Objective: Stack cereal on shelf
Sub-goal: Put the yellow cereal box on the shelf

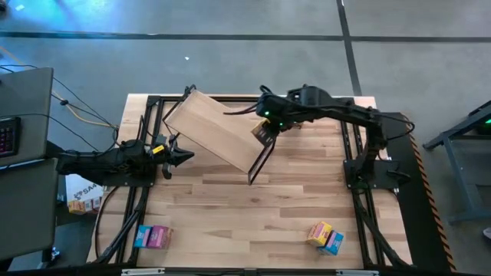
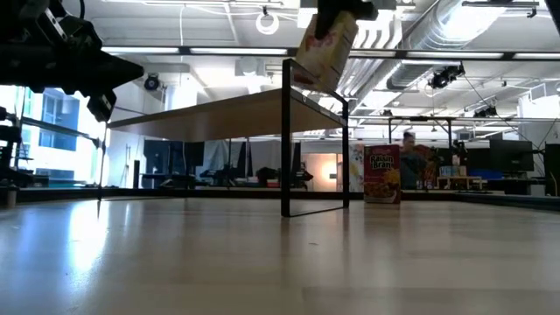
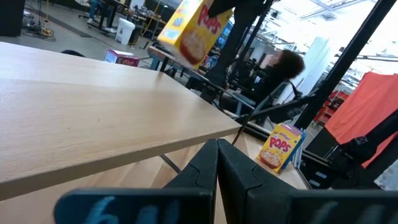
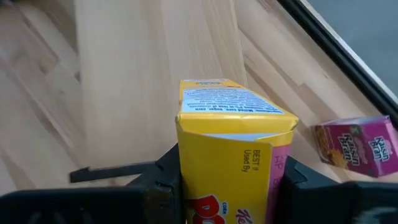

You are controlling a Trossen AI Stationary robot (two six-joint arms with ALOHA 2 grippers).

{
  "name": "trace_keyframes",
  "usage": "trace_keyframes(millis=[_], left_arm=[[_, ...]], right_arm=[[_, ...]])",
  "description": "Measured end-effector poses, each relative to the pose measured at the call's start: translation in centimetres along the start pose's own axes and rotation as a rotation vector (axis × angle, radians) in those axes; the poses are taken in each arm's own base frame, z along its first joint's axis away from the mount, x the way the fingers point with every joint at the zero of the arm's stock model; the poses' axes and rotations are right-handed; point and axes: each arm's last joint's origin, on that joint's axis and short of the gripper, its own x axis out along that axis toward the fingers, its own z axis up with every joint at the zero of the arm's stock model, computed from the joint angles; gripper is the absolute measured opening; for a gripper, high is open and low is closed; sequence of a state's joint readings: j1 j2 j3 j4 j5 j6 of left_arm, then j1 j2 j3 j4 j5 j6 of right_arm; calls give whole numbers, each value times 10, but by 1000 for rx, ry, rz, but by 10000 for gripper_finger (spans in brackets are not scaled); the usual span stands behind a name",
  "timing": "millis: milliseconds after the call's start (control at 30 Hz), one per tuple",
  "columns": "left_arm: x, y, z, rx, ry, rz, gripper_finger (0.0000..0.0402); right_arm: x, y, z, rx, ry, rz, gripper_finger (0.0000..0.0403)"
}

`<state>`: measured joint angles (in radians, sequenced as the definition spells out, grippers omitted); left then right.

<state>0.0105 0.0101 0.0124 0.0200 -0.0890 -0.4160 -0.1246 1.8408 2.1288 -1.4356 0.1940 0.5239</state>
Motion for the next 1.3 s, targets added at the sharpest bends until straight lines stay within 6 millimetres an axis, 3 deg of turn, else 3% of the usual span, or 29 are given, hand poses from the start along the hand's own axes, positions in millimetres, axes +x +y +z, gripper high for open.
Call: trace_keyframes(millis=[267, 833, 1300], left_arm=[[0, 0, 0, 0, 0, 0, 0], [0, 0, 0, 0, 0, 0, 0], [0, 0, 0, 0, 0, 0, 0]], right_arm=[[23, 5, 4, -63, 62, -24, 117], [37, -2, 9, -61, 117, -14, 120], [43, 1, 13, -86, 84, -36, 205]])
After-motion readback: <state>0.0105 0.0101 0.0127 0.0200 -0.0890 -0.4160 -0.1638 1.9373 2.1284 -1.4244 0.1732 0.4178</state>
